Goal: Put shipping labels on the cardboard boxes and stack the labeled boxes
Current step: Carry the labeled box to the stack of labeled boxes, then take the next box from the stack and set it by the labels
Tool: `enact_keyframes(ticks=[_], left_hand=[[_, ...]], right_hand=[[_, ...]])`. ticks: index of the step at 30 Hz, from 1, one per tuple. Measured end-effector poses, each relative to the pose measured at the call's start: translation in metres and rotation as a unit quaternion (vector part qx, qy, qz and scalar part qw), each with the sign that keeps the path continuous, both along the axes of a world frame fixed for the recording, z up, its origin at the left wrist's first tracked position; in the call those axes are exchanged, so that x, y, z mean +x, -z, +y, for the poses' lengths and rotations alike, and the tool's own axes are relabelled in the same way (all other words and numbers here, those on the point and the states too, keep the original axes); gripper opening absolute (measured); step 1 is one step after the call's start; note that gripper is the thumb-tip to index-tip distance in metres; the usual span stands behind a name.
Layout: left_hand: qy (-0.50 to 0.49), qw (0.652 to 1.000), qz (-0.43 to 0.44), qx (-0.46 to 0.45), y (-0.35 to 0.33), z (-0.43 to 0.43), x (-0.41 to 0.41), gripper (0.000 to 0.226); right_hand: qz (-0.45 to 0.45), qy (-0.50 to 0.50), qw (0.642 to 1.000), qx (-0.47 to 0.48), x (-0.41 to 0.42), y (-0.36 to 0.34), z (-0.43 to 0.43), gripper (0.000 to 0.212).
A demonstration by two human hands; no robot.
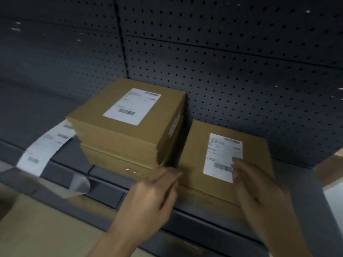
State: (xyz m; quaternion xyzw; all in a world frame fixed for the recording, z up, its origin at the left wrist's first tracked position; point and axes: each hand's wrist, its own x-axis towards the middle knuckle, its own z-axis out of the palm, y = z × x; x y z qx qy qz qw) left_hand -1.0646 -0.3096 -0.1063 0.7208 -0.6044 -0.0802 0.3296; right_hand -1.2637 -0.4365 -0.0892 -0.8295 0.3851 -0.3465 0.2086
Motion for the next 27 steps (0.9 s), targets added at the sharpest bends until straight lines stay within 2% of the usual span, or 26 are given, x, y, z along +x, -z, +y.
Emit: enact_keyframes(ticks=[3,7,9,12,14,20,24,27], left_hand=[[-0.011,1.000,-0.023,-0.003,0.006,0.036,0.020,0.030],[-0.083,0.996,-0.036,0.011,0.024,0.090,0.069,0.025],[-0.123,0.992,-0.021,0.021,0.036,0.122,0.103,0.024],[-0.179,0.984,0.008,0.012,0.056,0.175,0.162,0.027],[-0.215,0.976,0.019,0.013,0.063,0.210,0.200,0.028],[-0.264,0.962,0.044,0.048,0.070,0.272,0.307,0.028],[-0.264,0.960,0.067,0.066,0.071,0.269,0.352,0.037],[-0.256,0.960,0.074,0.085,0.076,0.252,0.386,0.027]], right_hand=[[0.050,-0.092,0.994,-0.024,0.048,-0.005,0.041,0.031],[0.093,-0.188,0.978,0.001,0.122,0.009,0.092,0.031],[0.116,-0.223,0.968,0.004,0.165,0.019,0.115,0.032],[0.171,-0.255,0.952,0.006,0.233,0.034,0.149,0.050],[0.185,-0.277,0.942,0.031,0.273,0.043,0.169,0.047],[0.210,-0.275,0.936,0.066,0.381,0.056,0.212,0.027],[0.217,-0.242,0.943,0.077,0.421,0.065,0.216,0.025],[0.205,-0.236,0.946,0.082,0.447,0.071,0.206,0.022]])
